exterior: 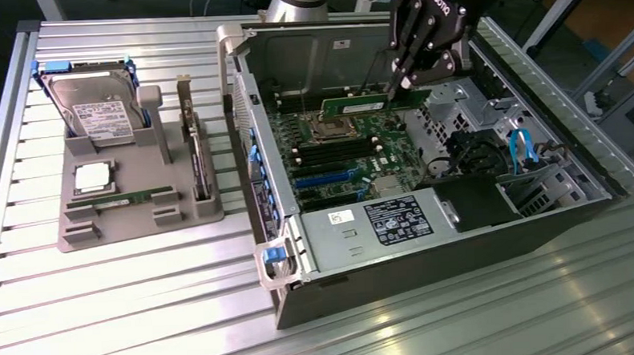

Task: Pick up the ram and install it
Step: 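Pick up the ram and move it above insertion slot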

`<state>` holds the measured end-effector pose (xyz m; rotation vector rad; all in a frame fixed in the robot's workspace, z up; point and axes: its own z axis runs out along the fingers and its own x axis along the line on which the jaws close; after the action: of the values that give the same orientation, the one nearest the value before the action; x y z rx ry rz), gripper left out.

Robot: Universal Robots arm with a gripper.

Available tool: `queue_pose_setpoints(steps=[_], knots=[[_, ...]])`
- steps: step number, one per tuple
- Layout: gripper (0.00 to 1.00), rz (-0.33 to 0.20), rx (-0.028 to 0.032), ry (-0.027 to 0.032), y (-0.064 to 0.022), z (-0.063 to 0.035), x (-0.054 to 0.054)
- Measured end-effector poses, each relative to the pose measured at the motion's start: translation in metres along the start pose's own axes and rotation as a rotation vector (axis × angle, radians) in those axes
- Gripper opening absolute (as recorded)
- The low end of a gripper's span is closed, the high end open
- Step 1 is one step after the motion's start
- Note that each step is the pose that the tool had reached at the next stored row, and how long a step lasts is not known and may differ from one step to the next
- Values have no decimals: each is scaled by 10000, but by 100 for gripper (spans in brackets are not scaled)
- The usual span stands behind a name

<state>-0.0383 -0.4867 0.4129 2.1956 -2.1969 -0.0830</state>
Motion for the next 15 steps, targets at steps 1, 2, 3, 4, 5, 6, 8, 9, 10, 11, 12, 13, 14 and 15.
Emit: queue_pose_setpoints(steps=[1,2,3,4,5,6,8,9,10,11,12,13,14,15], knots=[[13,-11,10,-1,0,0,0],[13,-27,38,0,0,1,0],[13,-41,63,1,-1,1,0],[13,-53,81,2,-1,1,0],[13,-64,107,4,0,0,0],[13,-70,113,5,0,0,0],[13,-71,114,4,0,0,0],[13,-71,114,5,0,0,0],[13,-71,113,9,0,-2,-5],[13,-69,113,7,1,-1,-22],[13,-70,114,6,0,0,-34],[13,-70,114,5,-1,1,-57],[13,-71,114,5,-2,1,-79],[13,-71,114,5,-2,2,-98]])
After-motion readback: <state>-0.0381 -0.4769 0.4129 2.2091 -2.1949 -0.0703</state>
